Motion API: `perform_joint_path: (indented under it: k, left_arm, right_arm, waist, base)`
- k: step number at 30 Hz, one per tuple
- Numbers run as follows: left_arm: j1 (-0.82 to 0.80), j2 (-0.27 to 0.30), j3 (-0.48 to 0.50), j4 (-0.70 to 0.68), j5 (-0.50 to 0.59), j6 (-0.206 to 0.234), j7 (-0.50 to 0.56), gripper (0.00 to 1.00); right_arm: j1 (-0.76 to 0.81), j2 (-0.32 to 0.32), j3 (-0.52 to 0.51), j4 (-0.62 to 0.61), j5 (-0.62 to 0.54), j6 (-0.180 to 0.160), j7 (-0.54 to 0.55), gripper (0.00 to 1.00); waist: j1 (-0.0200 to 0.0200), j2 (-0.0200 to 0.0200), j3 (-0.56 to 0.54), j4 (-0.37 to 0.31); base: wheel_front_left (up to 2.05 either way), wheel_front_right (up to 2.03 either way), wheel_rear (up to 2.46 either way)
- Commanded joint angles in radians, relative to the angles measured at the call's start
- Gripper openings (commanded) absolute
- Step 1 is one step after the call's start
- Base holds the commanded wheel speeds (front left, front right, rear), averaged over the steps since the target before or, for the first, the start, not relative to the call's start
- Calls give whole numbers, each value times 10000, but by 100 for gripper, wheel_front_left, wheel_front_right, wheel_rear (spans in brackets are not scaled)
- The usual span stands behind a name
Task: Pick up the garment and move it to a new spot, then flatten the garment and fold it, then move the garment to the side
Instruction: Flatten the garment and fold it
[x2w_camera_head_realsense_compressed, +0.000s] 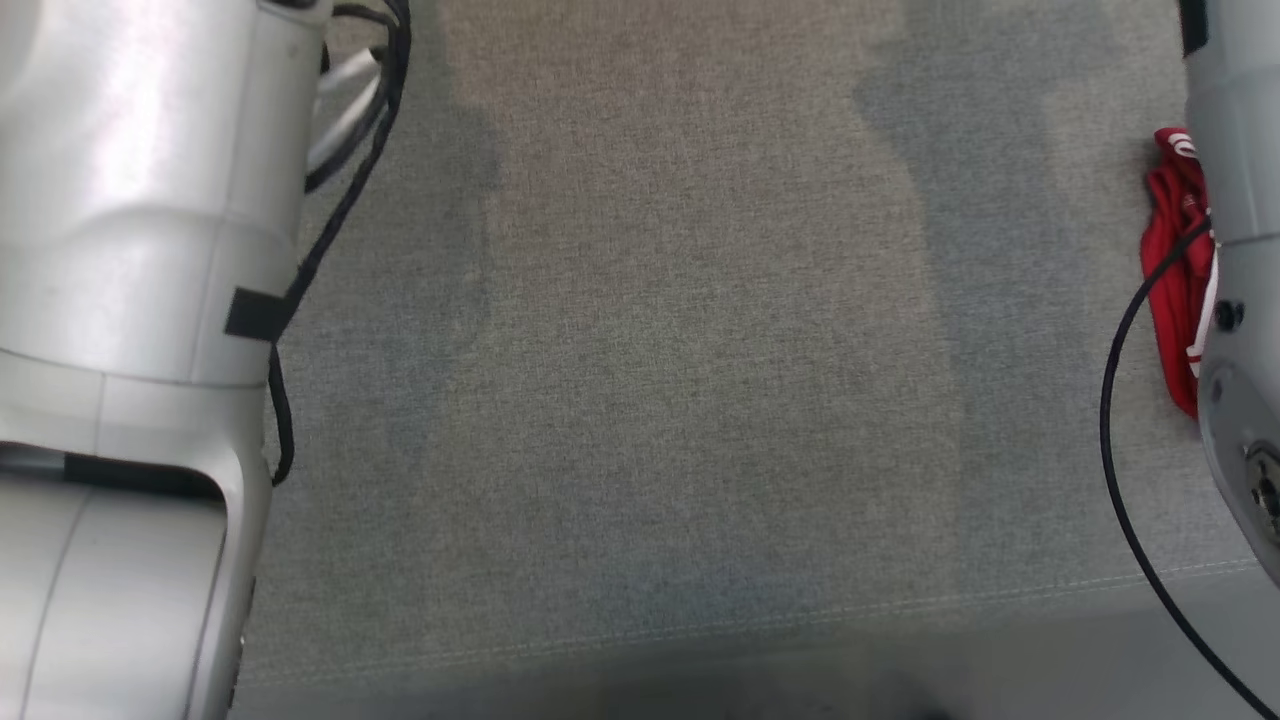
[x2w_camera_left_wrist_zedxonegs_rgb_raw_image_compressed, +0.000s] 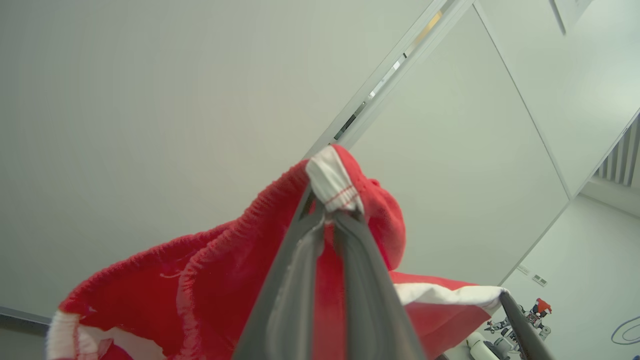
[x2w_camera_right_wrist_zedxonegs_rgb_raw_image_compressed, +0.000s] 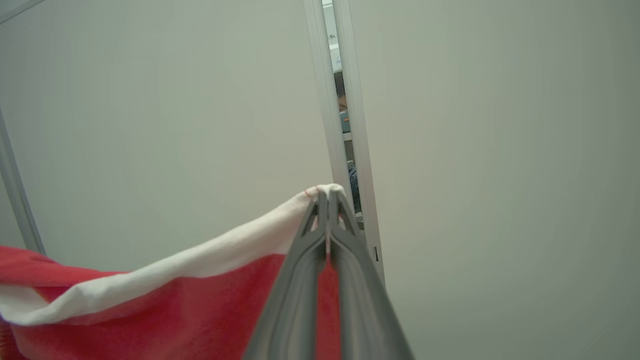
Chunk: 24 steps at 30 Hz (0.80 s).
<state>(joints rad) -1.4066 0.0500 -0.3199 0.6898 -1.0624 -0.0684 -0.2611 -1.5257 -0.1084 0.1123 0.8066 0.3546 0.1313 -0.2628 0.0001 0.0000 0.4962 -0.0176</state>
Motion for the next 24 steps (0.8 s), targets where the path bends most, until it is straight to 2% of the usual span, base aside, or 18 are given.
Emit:
perform_joint_path:
  k: [1, 8, 9, 13, 18, 24]
  left_arm:
    - [464, 21, -138, -28, 95, -143, -28, 0]
    - [1930, 30, -1698, 356, 357, -482, -34, 0]
    - [1930, 30, -1698, 356, 357, -482, -34, 0]
    - [2613, 32, -2321, 975, 200, -532, 361, 0]
    - [3272, 27, -2836, 1911, 24, -47, 1537, 0]
    - [4057, 31, -3411, 2621, -114, 372, 2817, 0]
  right_arm:
    - [337, -108, 159, -92, 28, -11, -16, 0]
    - [2402, -1027, 1789, -1016, 1133, -6, 1192, 0]
    - [2402, -1027, 1789, -1016, 1133, -6, 1192, 0]
    - [3605, -1714, 2378, -1821, 1968, -6, 2261, 0]
    - [4807, -2304, 2675, -2637, 2724, -6, 3755, 0]
    - [6261, -2671, 3065, -3251, 3235, -6, 5837, 0]
  waist:
    - [-1, 0, 868, 226]
    - [-1, 0, 605, 446]
    - [-1, 0, 605, 446]
    - [-1, 0, 141, 527]
    - [-1, 0, -507, 631]
    - [-1, 0, -1613, 651]
  base:
    - [0, 0, 0]
    - [0, 0, 0]
    - [0, 0, 0]
    - [0, 0, 0]
    - [0, 0, 0]
    - [0, 0, 0]
